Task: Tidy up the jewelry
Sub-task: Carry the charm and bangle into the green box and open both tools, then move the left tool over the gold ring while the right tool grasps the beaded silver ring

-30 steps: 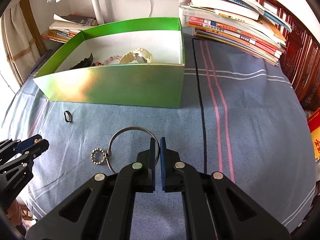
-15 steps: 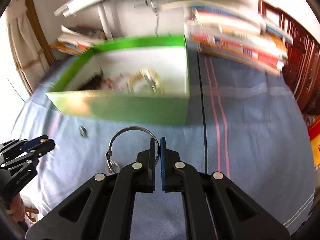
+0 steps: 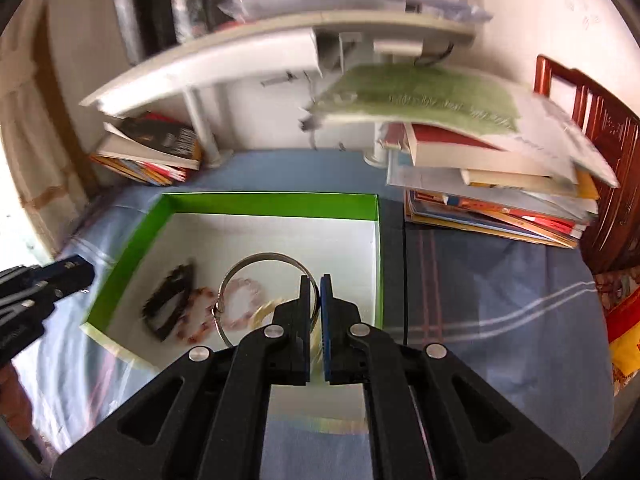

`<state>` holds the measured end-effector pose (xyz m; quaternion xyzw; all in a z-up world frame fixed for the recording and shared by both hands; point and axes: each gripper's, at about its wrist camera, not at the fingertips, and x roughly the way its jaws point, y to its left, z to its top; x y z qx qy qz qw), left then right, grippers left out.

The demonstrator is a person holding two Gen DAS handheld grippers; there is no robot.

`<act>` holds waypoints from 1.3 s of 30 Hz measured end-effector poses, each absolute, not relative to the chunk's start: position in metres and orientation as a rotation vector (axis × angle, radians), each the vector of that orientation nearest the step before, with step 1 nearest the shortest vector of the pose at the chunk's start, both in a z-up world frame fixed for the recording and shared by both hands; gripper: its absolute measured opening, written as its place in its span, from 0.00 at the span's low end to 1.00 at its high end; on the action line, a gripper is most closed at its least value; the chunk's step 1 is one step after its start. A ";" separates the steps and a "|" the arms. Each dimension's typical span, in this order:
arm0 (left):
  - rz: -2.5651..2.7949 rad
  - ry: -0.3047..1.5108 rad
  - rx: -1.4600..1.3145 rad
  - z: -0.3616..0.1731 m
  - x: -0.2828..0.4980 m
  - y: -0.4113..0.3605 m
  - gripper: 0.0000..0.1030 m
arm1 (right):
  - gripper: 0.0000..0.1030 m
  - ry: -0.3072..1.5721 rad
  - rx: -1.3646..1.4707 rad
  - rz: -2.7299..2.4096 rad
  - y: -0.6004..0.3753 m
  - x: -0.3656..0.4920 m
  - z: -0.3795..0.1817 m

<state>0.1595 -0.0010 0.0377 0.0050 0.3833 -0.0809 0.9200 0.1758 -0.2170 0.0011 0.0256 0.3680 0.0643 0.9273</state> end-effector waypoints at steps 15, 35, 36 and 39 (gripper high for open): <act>-0.111 0.888 0.042 -0.003 0.221 -0.012 0.36 | 0.26 0.818 0.062 0.121 -0.214 0.191 -0.022; -0.168 0.950 0.129 -0.052 0.101 -0.028 0.52 | 0.26 1.019 0.027 0.290 -0.183 0.061 -0.079; -0.166 0.954 0.133 -0.054 0.102 -0.030 0.52 | 0.26 1.022 0.028 0.291 -0.182 0.061 -0.079; -0.155 0.966 0.139 -0.061 0.105 -0.030 0.52 | 0.26 1.024 0.032 0.292 -0.183 0.062 -0.079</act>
